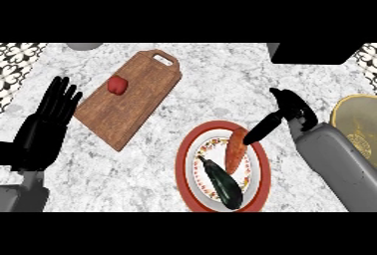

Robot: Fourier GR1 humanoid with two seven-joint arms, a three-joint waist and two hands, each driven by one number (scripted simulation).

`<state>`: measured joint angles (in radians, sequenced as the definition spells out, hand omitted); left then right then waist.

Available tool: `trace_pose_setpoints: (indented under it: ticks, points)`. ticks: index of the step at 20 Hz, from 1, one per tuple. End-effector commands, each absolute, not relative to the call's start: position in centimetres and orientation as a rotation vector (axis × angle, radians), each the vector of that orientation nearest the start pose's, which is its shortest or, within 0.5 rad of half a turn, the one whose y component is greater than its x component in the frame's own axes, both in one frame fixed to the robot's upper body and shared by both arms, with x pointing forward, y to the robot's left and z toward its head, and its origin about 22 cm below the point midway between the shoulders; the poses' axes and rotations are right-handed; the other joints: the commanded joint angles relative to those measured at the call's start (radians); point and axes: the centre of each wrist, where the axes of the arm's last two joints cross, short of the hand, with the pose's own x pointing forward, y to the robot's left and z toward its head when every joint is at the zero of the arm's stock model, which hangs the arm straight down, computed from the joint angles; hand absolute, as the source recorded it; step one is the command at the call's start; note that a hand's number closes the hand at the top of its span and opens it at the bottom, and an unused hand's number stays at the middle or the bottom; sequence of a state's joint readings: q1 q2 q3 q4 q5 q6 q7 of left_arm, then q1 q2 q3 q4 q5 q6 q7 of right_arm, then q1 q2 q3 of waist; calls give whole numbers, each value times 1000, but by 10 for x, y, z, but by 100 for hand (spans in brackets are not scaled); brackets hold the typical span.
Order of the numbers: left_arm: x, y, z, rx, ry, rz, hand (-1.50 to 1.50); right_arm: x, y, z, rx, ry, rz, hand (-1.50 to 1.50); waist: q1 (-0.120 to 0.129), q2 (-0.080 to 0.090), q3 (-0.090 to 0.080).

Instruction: Pick the sweet potato from the plate and place it in the bowl

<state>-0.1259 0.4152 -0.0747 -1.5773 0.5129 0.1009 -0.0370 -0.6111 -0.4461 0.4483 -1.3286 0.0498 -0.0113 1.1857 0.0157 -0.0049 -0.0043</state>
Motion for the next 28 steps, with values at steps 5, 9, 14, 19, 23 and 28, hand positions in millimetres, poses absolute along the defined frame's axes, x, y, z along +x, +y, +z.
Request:
trace_pose_setpoints:
  ticks: [5,9,14,19,23,28]
  points:
    - [273,295,55,-83,-1689,60,0,352,-138,124,-552,-466,571,-150,-14,2,3]
    - [261,291,45,-90,-1674,55,0,343,-132,106,-561,-439,570,-150,-11,1,3]
    - [258,299,47,-95,-1674,75,0,318,-139,93,-643,-486,570,-150,-22,-2,3]
    - [270,296,62,-74,-1696,66,0,314,-140,81,-703,-548,570,-150,-24,1,4]
    - [268,289,75,-86,-1682,77,0,300,-125,66,-694,-535,594,-150,-20,0,4]
    - [272,298,64,-67,-1705,62,0,306,-124,48,-691,-531,588,-150,-15,4,4]
